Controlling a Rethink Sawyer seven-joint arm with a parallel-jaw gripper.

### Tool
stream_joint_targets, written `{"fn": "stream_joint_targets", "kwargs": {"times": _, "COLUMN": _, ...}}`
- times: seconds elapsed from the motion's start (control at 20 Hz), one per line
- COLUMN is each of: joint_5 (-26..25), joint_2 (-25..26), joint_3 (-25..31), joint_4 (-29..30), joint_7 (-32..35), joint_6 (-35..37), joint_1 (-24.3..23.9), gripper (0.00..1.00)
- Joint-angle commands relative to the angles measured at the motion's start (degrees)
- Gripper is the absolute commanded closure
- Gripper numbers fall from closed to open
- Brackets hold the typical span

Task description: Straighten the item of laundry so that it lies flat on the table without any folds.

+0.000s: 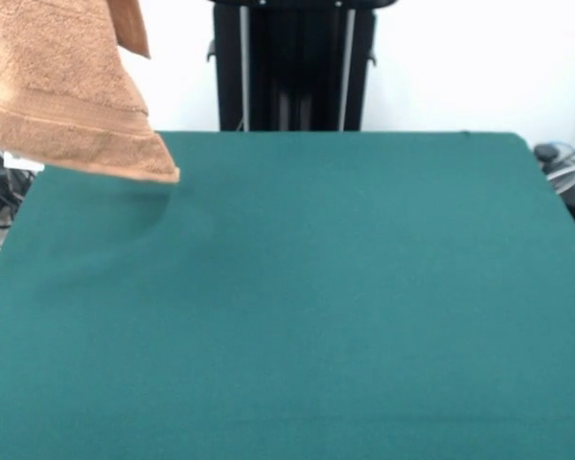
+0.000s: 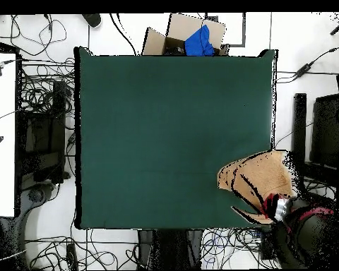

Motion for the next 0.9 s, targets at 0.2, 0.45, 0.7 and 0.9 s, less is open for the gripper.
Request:
{"fn": "stream_joint_targets", "kwargs": {"times": 0.2, "joint_5": 1.5, "joint_2": -1.1, "joint_3": -0.5, "joint_4": -0.3, "joint_7": -11.1, "joint_6": 5.4, "joint_1": 0.2, "gripper": 1.00}}
{"fn": "stream_joint_targets", "kwargs": {"times": 0.45, "joint_5": 1.2, "joint_2": 1.4, "joint_3": 0.8, "joint_4": -1.8, "joint_7": -9.0, "joint_6": 4.3, "joint_1": 1.0, "gripper": 1.00}}
{"fn": "stream_joint_targets", "kwargs": {"times": 0.7, "joint_5": 0.1, "joint_2": 5.1, "joint_3": 2.5, "joint_4": -6.1, "joint_7": -5.4, "joint_6": 5.2, "joint_1": 2.4, "gripper": 1.00}}
{"fn": "stream_joint_targets", "kwargs": {"times": 0.9, "joint_5": -1.0, "joint_2": 7.1, "joint_3": 3.1, "joint_4": -9.5, "joint_7": -3.6, "joint_6": 7.2, "joint_1": 3.8, "gripper": 1.00}}
